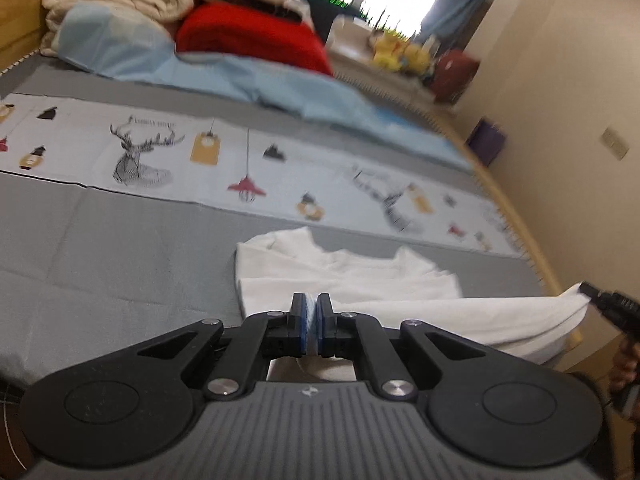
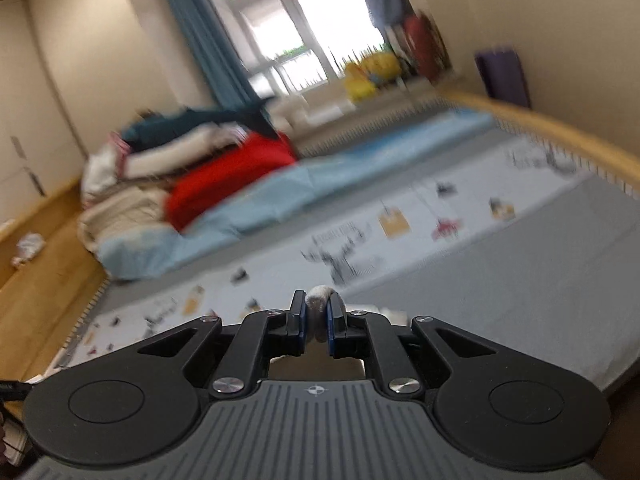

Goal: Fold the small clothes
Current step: 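Lift the hem with both grippers and fold it over toward the collar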

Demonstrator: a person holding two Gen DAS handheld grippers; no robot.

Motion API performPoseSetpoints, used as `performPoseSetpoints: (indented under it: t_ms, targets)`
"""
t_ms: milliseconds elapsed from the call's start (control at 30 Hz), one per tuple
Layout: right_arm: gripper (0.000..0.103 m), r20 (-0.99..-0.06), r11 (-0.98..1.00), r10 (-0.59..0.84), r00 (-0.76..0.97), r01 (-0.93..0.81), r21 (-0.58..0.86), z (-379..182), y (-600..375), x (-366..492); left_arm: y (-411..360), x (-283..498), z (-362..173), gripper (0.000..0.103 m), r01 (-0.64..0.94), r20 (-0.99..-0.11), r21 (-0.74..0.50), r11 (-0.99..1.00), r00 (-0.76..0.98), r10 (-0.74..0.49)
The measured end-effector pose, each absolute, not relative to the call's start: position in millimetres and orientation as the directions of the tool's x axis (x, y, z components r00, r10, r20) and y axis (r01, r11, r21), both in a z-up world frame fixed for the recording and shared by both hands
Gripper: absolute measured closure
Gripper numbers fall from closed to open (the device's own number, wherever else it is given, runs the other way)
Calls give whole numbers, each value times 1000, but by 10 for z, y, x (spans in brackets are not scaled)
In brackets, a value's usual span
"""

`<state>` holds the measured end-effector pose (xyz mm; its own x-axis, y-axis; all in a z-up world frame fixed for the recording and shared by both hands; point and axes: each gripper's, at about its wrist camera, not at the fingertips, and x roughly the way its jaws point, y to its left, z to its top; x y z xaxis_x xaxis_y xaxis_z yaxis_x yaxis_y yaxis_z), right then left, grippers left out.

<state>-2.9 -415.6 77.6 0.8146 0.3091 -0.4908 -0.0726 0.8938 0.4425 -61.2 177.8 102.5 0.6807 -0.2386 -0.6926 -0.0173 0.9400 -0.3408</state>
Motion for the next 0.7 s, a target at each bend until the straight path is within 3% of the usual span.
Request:
performPoseSetpoints:
  t_ms: [300,400,533,700]
  targets:
    - [93,-692,955,198,694,23,297,48,-3891,1313,1822,814,76,98,-52,-783,-229,972,604,-152]
    - [89,-721,977,19,693,140,159,-160,-3860,1483,1827,1014,-172,96,-121,-819,-146,982,571,-52]
    - [89,-695,941,118,710,144,307,-169,-3973,1479,1965,984,-73,95,-146,-772,-206,968,631,-70]
    - [88,-730,962,175,660,42,268,-358,-3886,1440,2058,977,-238,92,-147,-814,-233,961,571,-110]
